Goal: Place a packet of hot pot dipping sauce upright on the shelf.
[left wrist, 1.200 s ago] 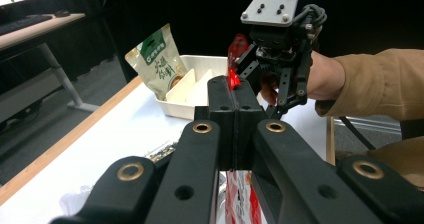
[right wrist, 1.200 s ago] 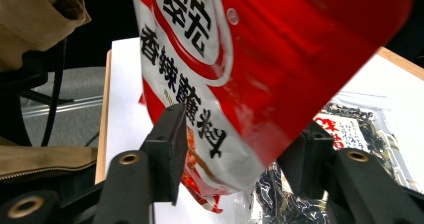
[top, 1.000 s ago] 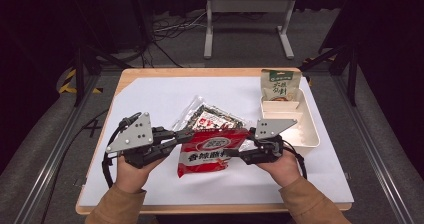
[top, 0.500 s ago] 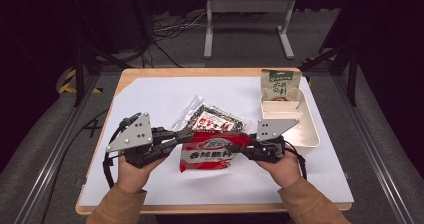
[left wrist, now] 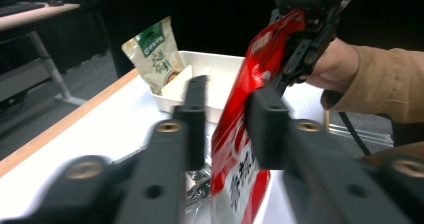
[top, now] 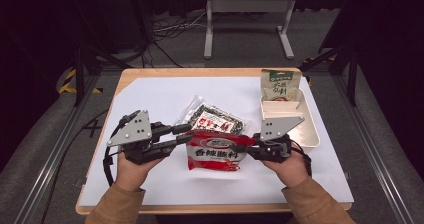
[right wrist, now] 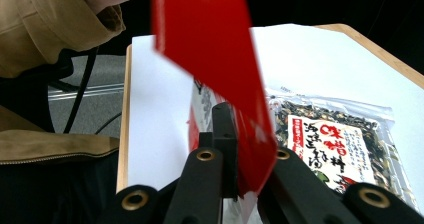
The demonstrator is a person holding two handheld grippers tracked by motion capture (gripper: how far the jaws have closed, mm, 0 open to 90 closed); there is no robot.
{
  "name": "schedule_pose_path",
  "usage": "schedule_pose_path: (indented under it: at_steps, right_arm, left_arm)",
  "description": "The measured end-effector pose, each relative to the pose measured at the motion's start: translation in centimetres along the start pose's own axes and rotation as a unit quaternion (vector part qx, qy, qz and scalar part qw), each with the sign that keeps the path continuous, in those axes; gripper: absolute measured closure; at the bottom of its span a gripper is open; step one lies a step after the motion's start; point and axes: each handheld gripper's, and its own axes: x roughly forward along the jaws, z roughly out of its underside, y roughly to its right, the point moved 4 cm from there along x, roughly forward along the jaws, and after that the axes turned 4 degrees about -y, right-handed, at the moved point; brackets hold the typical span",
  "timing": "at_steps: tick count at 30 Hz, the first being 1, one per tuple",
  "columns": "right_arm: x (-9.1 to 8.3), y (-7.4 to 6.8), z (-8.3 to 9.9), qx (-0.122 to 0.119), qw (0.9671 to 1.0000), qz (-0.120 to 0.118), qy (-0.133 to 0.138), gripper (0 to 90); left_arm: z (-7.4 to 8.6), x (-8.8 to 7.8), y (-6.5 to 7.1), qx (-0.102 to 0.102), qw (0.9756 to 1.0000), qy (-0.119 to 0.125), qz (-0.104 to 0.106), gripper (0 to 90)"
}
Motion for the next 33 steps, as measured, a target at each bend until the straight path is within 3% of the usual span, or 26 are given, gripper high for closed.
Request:
schedule_pose_path:
  at_steps: [4, 9, 18, 22, 25, 33]
  right_arm:
    - [-1.1, 0.3, 0.0, -0.001, 0.9999, 0.009, -0.01, 89.2]
    - [-2.2, 0.6, -0.2, -0.002, 0.9996, 0.016, -0.021, 89.2]
    - [-5.1, 2.0, -0.8, 0.002, 0.9986, 0.041, -0.035, 89.2]
    - [-6.3, 2.9, -1.1, 0.008, 0.9982, 0.05, -0.032, 89.2]
    - [-6.9, 3.3, -1.3, 0.01, 0.9979, 0.056, -0.032, 89.1]
    - [-8.7, 4.3, -2.1, 0.007, 0.9963, 0.077, -0.037, 89.1]
  left_arm:
    - [0.3, -0.3, -0.6, -0.008, 0.9998, -0.005, -0.019, 52.7]
    - [1.0, -0.5, -1.2, -0.011, 0.9989, -0.024, -0.04, 45.7]
    - [3.0, -0.7, -3.0, -0.04, 0.9965, -0.041, -0.061, 40.8]
    - [4.3, -0.7, -3.7, -0.049, 0.9926, -0.067, -0.089, 38.7]
    - [4.9, -0.8, -3.9, -0.05, 0.9905, -0.082, -0.098, 37.5]
    - [6.9, -1.3, -5.0, -0.073, 0.9865, -0.101, -0.107, 36.4]
